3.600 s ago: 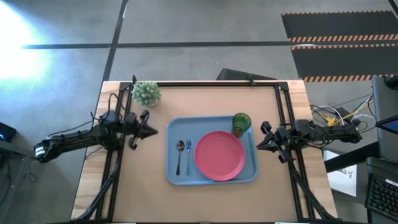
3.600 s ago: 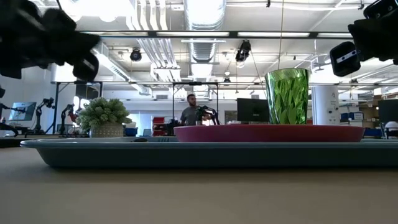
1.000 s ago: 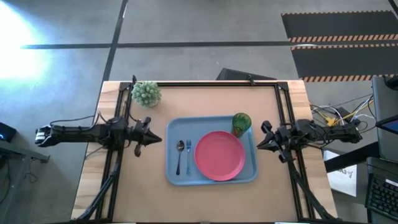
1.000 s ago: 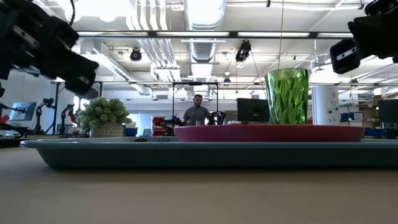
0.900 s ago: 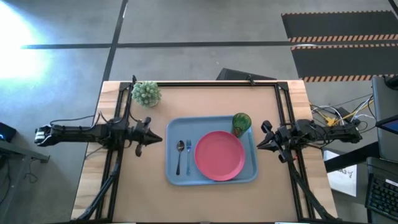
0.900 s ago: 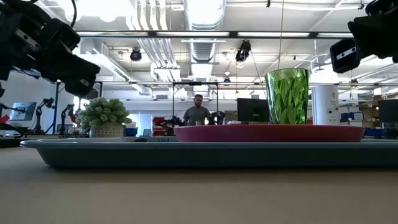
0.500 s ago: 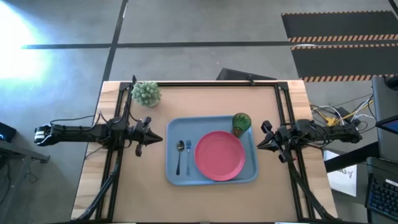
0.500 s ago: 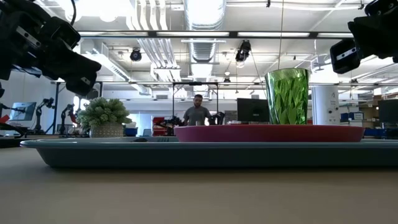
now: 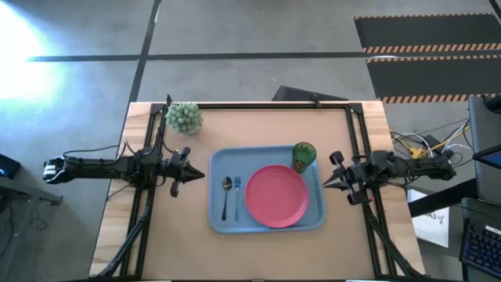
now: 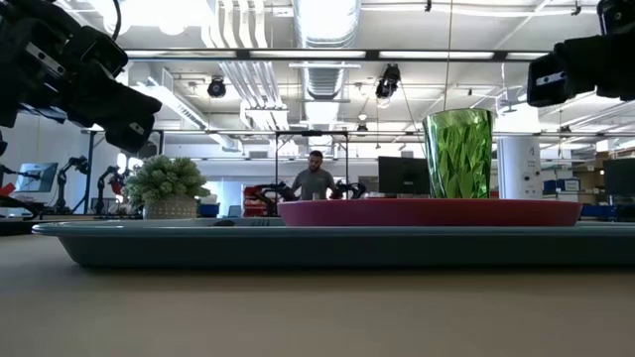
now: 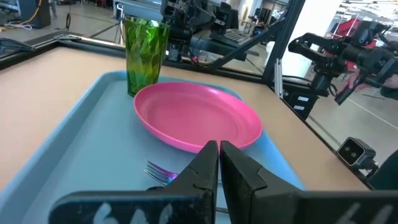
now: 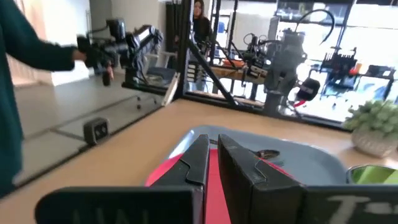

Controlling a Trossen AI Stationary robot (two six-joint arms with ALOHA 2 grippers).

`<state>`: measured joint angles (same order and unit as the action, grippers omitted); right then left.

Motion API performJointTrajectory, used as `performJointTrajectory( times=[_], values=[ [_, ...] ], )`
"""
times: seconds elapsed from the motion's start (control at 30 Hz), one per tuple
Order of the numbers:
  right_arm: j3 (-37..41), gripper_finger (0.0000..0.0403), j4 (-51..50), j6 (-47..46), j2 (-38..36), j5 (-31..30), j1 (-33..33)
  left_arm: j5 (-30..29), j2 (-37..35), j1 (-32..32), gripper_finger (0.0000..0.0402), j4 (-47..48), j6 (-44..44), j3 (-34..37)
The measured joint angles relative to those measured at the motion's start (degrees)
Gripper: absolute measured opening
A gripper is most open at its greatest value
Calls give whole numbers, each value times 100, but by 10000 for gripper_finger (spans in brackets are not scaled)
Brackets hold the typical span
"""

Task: Pick and place plate/cup/fork/spoon on tray
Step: Return to Home Position

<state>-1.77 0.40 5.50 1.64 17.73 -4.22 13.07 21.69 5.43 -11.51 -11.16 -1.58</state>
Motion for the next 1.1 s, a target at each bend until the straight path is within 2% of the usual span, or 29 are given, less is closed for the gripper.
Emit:
performJointTrajectory(
  times=[0.23, 0.53, 0.8, 1.1],
  values=[
    [-1, 22, -29, 282, 194, -290, 1, 1, -11, 0, 0, 0, -31, 1],
    [-1, 22, -35, -369, 219, -282, -1, 3, -8, 0, 0, 1, -37, 2],
    [5, 22, -16, -1494, 226, -280, -1, 3, 0, 0, 0, 2, -39, 2],
    [8, 22, -11, -1542, 226, -280, -1, 3, 2, 0, 0, 2, -41, 4]
  ],
)
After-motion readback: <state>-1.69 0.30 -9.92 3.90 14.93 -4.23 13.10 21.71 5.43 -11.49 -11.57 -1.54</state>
